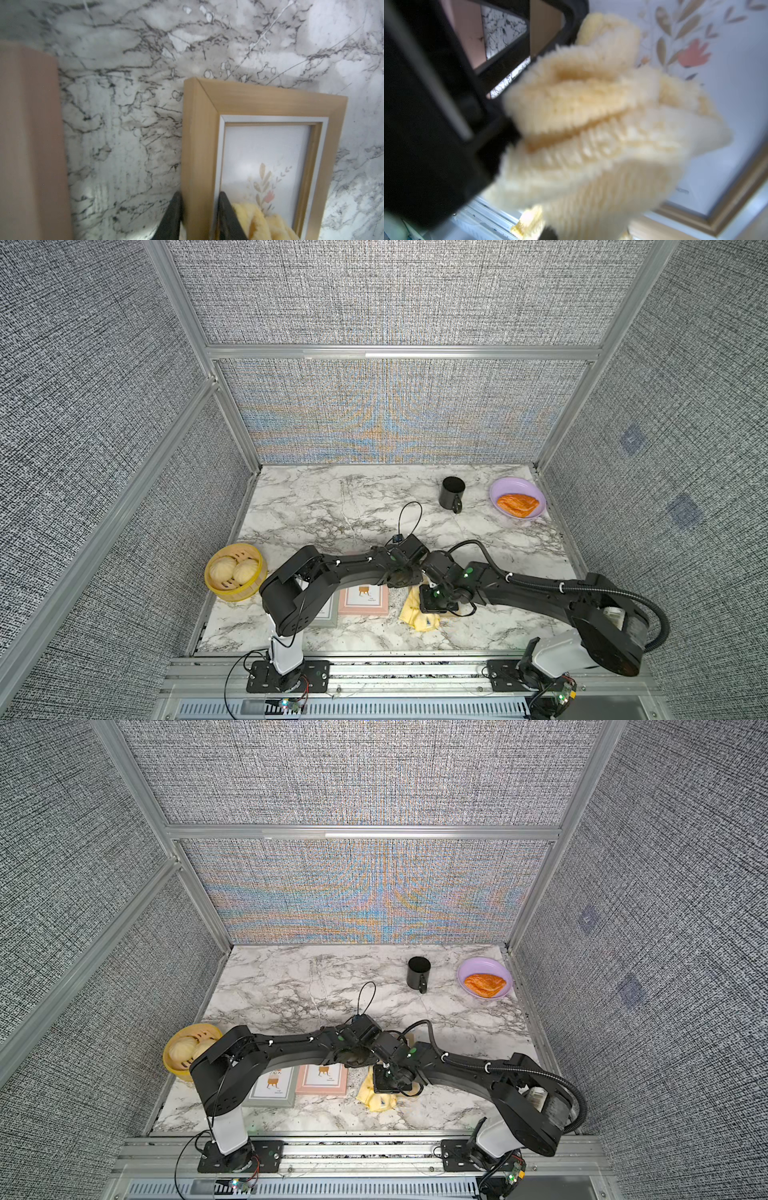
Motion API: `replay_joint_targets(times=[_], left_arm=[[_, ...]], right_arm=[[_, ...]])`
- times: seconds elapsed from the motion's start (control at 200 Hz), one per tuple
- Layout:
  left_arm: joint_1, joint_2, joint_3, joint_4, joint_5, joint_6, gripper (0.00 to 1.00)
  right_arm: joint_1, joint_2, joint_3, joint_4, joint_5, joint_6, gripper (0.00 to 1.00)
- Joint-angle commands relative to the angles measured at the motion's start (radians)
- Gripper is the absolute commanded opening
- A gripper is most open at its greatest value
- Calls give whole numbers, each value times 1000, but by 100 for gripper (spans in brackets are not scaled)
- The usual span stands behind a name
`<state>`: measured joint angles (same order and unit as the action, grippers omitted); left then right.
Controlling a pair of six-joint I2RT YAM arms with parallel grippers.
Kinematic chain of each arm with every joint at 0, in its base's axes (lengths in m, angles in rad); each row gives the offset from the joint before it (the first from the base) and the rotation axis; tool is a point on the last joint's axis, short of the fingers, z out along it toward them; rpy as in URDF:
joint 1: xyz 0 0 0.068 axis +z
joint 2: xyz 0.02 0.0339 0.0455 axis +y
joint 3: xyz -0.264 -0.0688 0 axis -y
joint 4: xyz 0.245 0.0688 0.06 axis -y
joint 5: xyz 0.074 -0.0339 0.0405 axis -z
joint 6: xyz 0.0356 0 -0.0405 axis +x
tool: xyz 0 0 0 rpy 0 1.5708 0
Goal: Wipe the picture frame with a cloth
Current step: Wipe the dirt from the picture frame.
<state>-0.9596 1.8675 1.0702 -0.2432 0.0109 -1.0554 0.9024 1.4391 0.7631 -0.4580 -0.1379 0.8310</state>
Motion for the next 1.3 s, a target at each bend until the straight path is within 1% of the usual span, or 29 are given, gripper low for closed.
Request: replay_joint_targets(times=[0.0, 0.11, 0.25, 0.32, 0.43, 0.551, 0.681, 0.791, 0.861, 0.921, 1.121, 1.211, 1.296], left_arm=[[1, 21, -11, -48, 41, -34, 6], [2, 21, -10, -48, 43, -31, 6], [2, 24, -10, -45, 47, -29, 6], [2, 24, -7, -47, 49, -25, 6], [2, 21, -9, -49, 51, -25, 6], [2, 19, -13, -48, 52, -27, 6], [2, 23, -15, -45, 56, -28, 6], [4, 26, -13, -45, 57, -27, 6], [4, 27, -13, -45, 55, -27, 6], [4, 27, -13, -45, 56, -25, 6], [5, 27, -13, -50, 52, -17, 6], [6, 28, -9, -53, 54, -14, 6], [7, 30, -7, -54, 54, -11, 6]], right_arm=[[-29, -75, -60, -234, 115, 16, 0], [-83, -176, -123, -319, 153, 31, 0], [-104, -197, -134, -332, 153, 36, 0], [-92, -178, -119, -285, 126, 33, 0], [-43, -146, -70, -189, 88, 33, 0], [14, -73, 0, -114, 62, 43, 0], [64, 33, 72, -89, 47, 34, 0], [70, 66, 90, -139, 60, 33, 0], [55, 38, 67, -184, 86, 41, 0], [26, -13, 21, -211, 93, 48, 0], [-121, -217, -126, -319, 104, 24, 0], [-169, -256, -154, -341, 99, 3, 0], [-174, -249, -150, -316, 78, -1, 0]])
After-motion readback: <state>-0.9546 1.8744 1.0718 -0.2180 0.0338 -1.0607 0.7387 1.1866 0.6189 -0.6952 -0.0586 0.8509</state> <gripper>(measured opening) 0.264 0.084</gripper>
